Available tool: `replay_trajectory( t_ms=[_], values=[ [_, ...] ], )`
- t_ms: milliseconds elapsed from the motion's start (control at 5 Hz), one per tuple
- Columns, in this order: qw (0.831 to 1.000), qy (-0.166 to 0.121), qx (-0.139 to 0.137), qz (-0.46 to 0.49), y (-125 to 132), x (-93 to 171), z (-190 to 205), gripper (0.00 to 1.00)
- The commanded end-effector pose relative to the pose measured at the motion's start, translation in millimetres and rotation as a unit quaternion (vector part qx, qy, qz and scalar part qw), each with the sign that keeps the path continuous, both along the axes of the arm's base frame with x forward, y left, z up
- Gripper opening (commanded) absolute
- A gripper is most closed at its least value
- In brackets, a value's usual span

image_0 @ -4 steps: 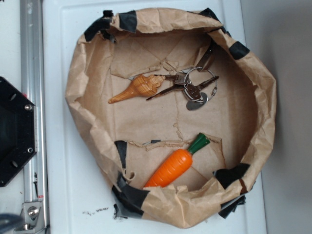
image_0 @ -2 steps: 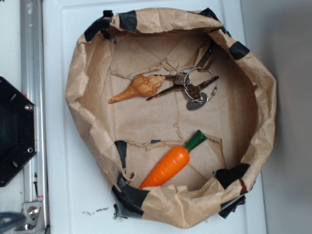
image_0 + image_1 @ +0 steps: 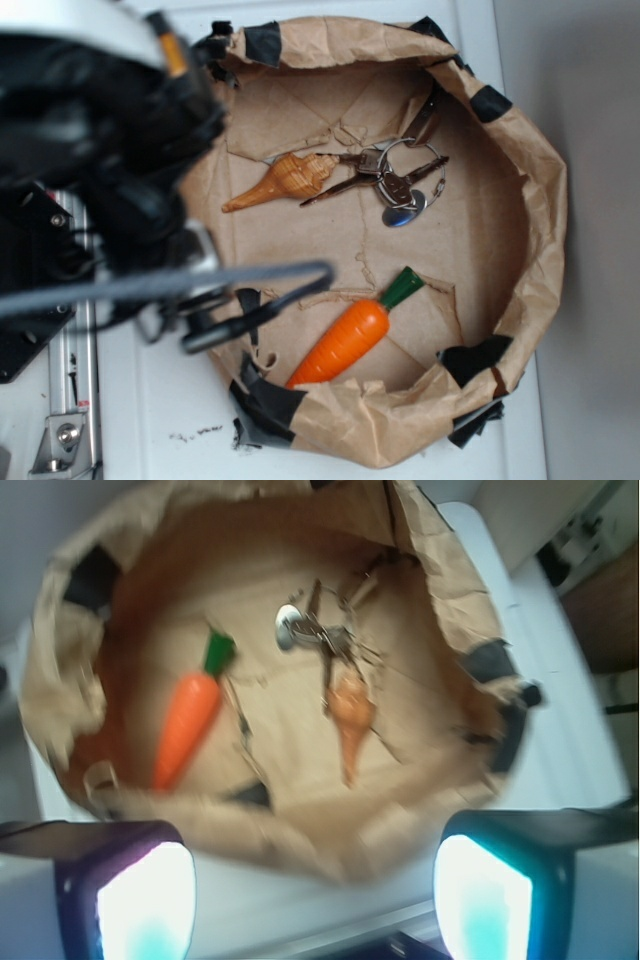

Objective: Grab the carrot.

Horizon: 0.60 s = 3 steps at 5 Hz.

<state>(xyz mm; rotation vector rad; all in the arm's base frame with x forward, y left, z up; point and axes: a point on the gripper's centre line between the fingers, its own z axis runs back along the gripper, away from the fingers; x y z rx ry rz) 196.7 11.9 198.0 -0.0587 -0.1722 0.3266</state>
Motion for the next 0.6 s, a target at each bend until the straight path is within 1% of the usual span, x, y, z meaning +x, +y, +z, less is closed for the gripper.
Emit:
replay_trajectory(
  t_ms=[0,200,400],
  values=[
    [0.993,-0.001,-0.062,0.098,-15,43,-43,1.00],
    [0.991,0.026,-0.052,0.120,-28,60,-80,1.00],
    [0.991,0.042,-0.055,0.116,-36,70,-110,1.00]
  ],
)
